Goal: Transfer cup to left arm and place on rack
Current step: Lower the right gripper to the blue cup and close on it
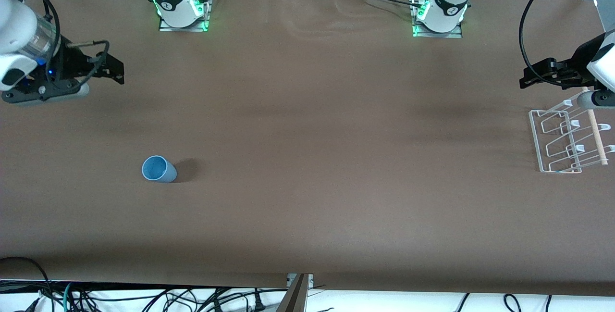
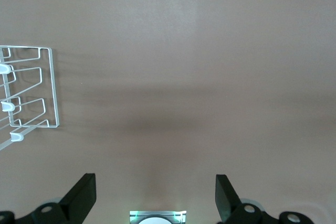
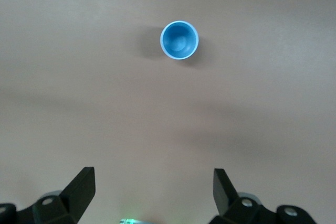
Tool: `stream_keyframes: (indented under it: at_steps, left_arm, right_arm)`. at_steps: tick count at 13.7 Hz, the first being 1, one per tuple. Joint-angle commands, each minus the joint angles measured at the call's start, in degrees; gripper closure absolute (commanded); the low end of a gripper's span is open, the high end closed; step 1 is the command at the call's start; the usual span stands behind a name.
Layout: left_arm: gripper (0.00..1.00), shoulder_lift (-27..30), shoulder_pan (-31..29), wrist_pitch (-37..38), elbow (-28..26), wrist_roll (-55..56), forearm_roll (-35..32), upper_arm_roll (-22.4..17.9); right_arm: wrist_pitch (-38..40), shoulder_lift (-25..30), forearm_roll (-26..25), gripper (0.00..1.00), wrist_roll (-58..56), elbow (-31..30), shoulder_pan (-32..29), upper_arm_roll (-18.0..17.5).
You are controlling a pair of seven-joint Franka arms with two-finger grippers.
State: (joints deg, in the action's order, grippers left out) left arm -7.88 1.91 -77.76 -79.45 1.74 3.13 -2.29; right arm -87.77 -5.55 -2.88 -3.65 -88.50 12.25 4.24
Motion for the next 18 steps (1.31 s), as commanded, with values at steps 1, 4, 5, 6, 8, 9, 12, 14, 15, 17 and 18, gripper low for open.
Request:
stream_keyframes:
  at_steps: [1, 4, 5, 6, 8, 9, 12, 14, 15, 17, 18]
  left_arm:
    - [0.0, -0.56, -0.5, 0.94, 1.49, 0.28, -0.5, 0.62]
    - [0.0, -0.56, -0.5, 0.94, 1.49, 0.28, -0.41, 0.62]
    - [0.0, -0.56, -0.5, 0.94, 1.49, 0.28, -0.49, 0.62]
    - [0.0, -0.56, -0.5, 0.94, 1.49, 0.28, -0.5, 0.62]
    - [0.0, -0.56, -0.5, 0.94, 1.49, 0.28, -0.41, 0.62]
    - [0.0, -0.56, -0.5, 0.85, 1.57, 0.28, -0.49, 0.62]
    - [0.0, -0.56, -0.5, 0.76, 1.57, 0.28, -0.41, 0.62]
    - [0.0, -0.56, -0.5, 0.76, 1.57, 0.28, -0.41, 0.62]
    - [0.0, -0.56, -0.5, 0.76, 1.57, 0.28, -0.41, 0.62]
    - [0.0, -0.56, -0.5, 0.76, 1.57, 0.28, 0.03, 0.62]
    - [0.0, -0.56, -0.5, 0.76, 1.57, 0.28, 0.03, 0.62]
  right_arm:
    - [-3.0, -3.49, -1.43, 0.01, -2.67, 0.78, -0.29, 0.07]
    - [-9.23, -9.37, -0.82, 0.01, -2.86, 0.52, -1.17, 0.25]
    - [-11.43, -11.04, -0.9, 0.01, -3.46, 0.52, -1.26, 0.25]
    - [-13.37, -12.71, -0.9, 0.01, -4.86, 0.52, -1.52, 0.33]
    - [-17.76, -17.36, -0.55, 0.01, -9.6, -0.18, -4.93, 0.16]
    - [-19.96, -18.6, 0.32, 0.01, -11.8, -0.71, -6.08, 0.16]
    - [-26.73, -22.82, 1.38, 0.02, -12.96, -1.67, -7.67, 0.25]
    - [-28.41, -24.76, 4.18, 0.02, -12.96, -1.85, -7.85, 0.25]
    - [-28.85, -25.38, 4.54, 0.02, -12.88, -1.85, -7.76, 0.25]
    - [-29.64, -25.56, 4.55, 0.03, -12.88, -2.47, -7.59, 0.16]
    - [-30.43, -25.65, 4.55, 0.03, -12.88, -3.08, -7.5, 0.16]
